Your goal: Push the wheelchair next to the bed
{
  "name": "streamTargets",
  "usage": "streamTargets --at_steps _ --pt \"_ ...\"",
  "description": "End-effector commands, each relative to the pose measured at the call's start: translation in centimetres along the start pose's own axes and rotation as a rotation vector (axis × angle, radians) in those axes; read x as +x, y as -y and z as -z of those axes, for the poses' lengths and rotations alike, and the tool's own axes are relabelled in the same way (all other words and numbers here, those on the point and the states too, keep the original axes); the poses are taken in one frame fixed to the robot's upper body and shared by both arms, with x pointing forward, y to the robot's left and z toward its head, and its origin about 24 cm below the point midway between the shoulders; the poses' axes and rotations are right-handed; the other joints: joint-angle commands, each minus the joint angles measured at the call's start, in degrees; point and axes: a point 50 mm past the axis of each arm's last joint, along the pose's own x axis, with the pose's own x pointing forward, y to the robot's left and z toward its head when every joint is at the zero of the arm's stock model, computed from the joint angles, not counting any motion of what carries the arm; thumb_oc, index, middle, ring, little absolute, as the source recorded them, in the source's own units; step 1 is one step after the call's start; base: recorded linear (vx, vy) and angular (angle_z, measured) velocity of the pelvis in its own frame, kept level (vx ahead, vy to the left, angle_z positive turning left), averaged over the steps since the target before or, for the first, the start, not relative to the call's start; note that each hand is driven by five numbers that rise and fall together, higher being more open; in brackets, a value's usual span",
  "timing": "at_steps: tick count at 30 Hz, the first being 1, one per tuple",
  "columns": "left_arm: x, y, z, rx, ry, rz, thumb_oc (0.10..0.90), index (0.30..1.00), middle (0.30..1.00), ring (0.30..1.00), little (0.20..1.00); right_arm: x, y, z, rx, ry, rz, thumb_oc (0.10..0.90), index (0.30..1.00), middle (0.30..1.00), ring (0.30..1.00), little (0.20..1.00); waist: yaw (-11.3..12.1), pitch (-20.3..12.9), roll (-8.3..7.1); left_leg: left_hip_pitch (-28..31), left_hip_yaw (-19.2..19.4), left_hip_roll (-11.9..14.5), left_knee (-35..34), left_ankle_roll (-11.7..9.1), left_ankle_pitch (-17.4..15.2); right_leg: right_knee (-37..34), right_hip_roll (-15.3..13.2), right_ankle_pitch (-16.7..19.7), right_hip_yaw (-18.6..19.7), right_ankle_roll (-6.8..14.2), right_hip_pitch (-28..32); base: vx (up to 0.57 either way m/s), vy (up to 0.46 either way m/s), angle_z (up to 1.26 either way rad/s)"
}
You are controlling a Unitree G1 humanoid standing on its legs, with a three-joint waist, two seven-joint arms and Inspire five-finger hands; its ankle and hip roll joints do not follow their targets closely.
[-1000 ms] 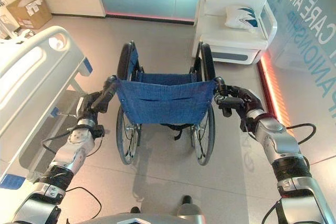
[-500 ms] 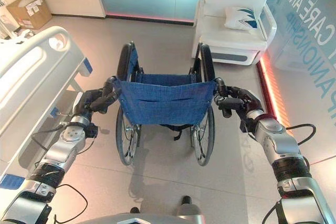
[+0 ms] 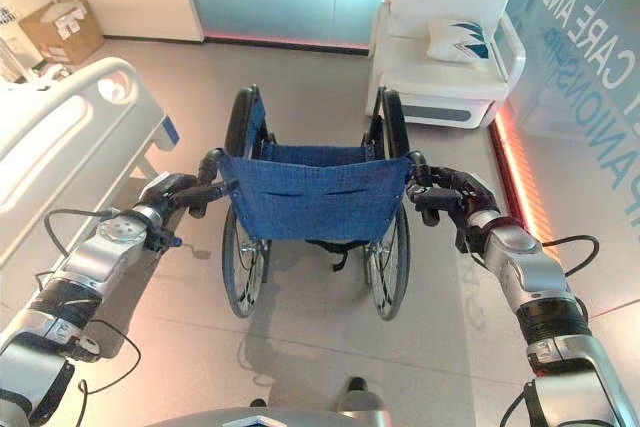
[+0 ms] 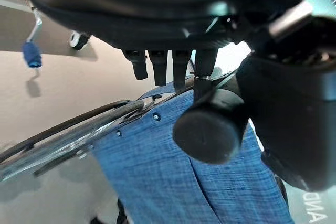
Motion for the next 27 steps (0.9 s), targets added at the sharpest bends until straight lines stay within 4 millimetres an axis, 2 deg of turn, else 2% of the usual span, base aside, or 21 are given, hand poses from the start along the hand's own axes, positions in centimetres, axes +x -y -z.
streamTargets --at_steps 1,5,8,13,15,16,17,18,19,20,27 --pt "1.3 -0.2 -4.9 0.034 0.063 0.02 0.8 0.9 0.9 0.9 0.9 0.7 -10.4 -7.9 -0.07 0.33 -0.585 0.4 0.3 0.3 0.3 0.3 0.3 -4.1 -0.95 -3.1 1.9 -6.4 1.5 2.9 -2.8 5.6 2.5 -4.5 1.9 0.4 -2.0 0.0 0.0 0.0" --pt "1.6 -0.2 -5.3 0.006 0.047 0.051 0.8 0.9 0.9 0.9 0.9 0.9 -10.9 -8.1 -0.073 0.324 -0.597 0.4 0.3 0.3 0.3 0.3 -0.3 -4.0 -0.73 -3.3 2.2 -6.5 1.7 3.0 -2.8 5.7 2.5 -4.3 2.6 0.4 -2.4 0.02 0.007 -0.03" --pt "2.0 0.3 -6.5 -0.117 0.06 0.11 0.8 0.9 0.9 0.9 0.9 1.1 -11.2 -8.2 -0.073 0.317 -0.608 0.4 0.3 0.3 0.3 0.3 -1.2 -3.9 -0.44 -3.5 2.5 -6.6 1.7 3.1 -2.8 5.8 2.6 -4.2 3.8 0.4 -2.9 0.03 0.013 -0.06" --pt "2.3 2.5 -7.3 -0.372 0.09 0.25 0.8 0.9 0.9 0.9 0.9 1.3 -11.8 -7.4 -0.073 0.303 -0.625 0.4 0.3 0.3 0.3 0.3 -2.5 -3.7 -0.24 -3.6 3.1 -6.5 1.8 3.4 -2.9 6.4 2.8 -4.4 5.2 0.4 -3.6 0.03 0.015 -0.16" --pt "2.3 3.2 -7.7 -0.416 0.116 0.293 0.8 0.9 0.9 0.9 0.9 1.2 -12.0 -7.2 -0.072 0.299 -0.633 0.4 0.3 0.3 0.3 0.3 -2.9 -3.5 -0.26 -3.6 3.4 -6.4 1.8 3.5 -3.0 6.9 2.8 -4.5 5.7 0.4 -4.0 0.03 0.011 -0.06" --pt "2.2 3.5 -8.1 -0.433 0.14 0.32 0.758 0.836 0.836 0.836 0.836 1.2 -12.0 -7.2 -0.072 0.298 -0.638 0.4 0.3 0.3 0.3 0.3 -3.1 -3.4 -0.31 -3.6 3.5 -6.4 1.8 3.6 -3.0 7.0 2.8 -4.5 6.0 0.4 -4.2 0.02 0.002 -0.09" --pt "2.2 3.7 -8.4 -0.429 0.16 0.339 0.684 0.726 0.726 0.726 0.726 1.2 -12.1 -7.2 -0.07 0.297 -0.642 0.4 0.3 0.3 0.3 0.3 -3.3 -3.4 -0.34 -3.6 3.6 -6.4 1.8 3.6 -3.0 7.2 2.9 -4.5 6.2 0.4 -4.4 0.03 0.002 -0.1" --pt "2.2 3.9 -8.6 -0.43 0.173 0.348 0.576 0.564 0.564 0.564 0.564 1.1 -12.1 -7.3 -0.07 0.296 -0.645 0.4 0.3 0.3 0.3 0.3 -3.4 -3.3 -0.35 -3.6 3.7 -6.4 1.8 3.7 -3.1 7.3 2.9 -4.6 6.4 0.4 -4.5 0.03 0.003 -0.11" --pt "2.1 4.0 -9.0 -0.429 0.197 0.364 0.42 0.331 0.331 0.331 0.331 1.1 -12.1 -7.3 -0.07 0.294 -0.648 0.4 0.3 0.3 0.3 0.3 -3.6 -3.3 -0.36 -3.7 3.8 -6.4 1.9 3.8 -3.1 7.5 2.9 -4.6 6.7 0.4 -4.7 0.03 0.002 -0.08" --pt "2.0 4.0 -9.2 -0.425 0.213 0.369 0.4 0.3 0.3 0.3 0.3 1.1 -12.2 -7.3 -0.069 0.292 -0.652 0.4 0.3 0.3 0.3 0.3 -3.6 -3.3 -0.37 -3.7 3.8 -6.4 1.9 3.8 -3.2 7.6 2.9 -4.6 7.0 0.4 -4.8 0.03 0.002 -0.09" --pt "1.4 3.8 -11.3 -0.42 0.297 0.462 0.4 0.3 0.3 0.3 0.3 1.1 -12.3 -6.9 -0.072 0.273 -0.677 0.4 0.3 0.3 0.3 0.3 -4.3 -3.4 -0.14 -3.9 4.6 -6.4 2.4 4.2 -3.5 8.2 3.1 -4.7 8.3 0.4 -5.5 0.03 0.006 -0.08"
